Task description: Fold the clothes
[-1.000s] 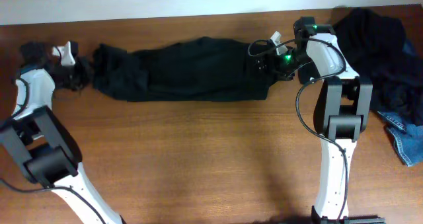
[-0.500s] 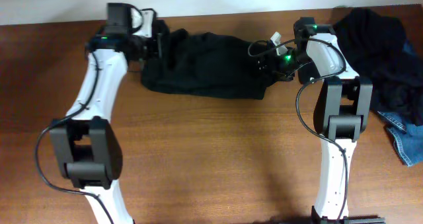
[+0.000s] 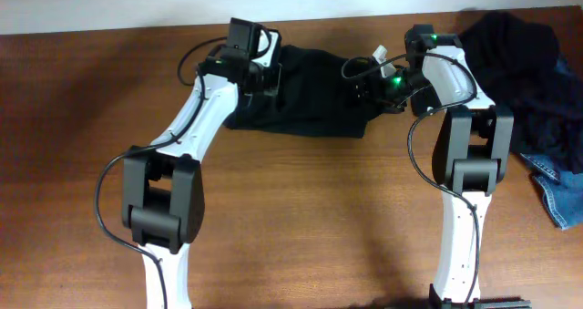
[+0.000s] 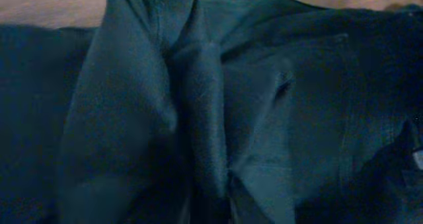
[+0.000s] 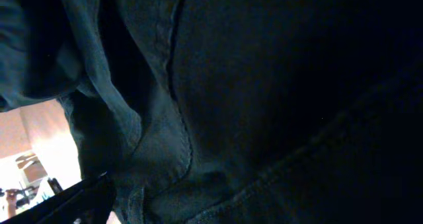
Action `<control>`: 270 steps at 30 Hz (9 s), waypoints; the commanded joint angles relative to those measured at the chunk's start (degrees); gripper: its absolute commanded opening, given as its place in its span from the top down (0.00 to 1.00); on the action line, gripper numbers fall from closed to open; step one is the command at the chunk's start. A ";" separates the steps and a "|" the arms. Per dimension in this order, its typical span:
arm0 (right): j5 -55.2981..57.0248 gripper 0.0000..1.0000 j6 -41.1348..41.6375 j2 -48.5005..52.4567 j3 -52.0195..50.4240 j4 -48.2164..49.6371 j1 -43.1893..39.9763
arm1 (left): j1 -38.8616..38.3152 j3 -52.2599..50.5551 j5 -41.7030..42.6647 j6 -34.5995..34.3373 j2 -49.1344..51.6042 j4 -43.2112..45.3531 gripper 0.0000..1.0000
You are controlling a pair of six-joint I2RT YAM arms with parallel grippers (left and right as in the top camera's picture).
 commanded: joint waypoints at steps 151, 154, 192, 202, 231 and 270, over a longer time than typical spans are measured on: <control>16.11 0.96 4.61 -4.09 31.89 -18.49 15.13 | 11.56 11.32 -9.53 3.43 4.22 -25.59 0.22; 16.11 0.96 4.59 -4.09 31.89 -18.56 15.13 | 11.45 11.32 -11.67 1.81 6.47 -25.73 0.22; 16.33 0.96 3.52 -4.09 31.89 -18.64 15.13 | 13.53 14.69 -11.82 0.46 11.69 -26.43 1.00; 16.35 0.96 3.52 -4.09 31.89 -18.64 14.88 | 16.20 14.69 -6.40 7.50 8.00 -27.19 1.00; 15.06 0.96 3.54 -4.09 31.89 -18.58 13.64 | 25.31 14.43 -5.77 21.75 5.42 -30.93 0.01; 15.89 0.96 4.66 4.15 31.34 0.20 34.38 | 25.90 17.62 -1.99 15.28 -30.10 -29.92 0.01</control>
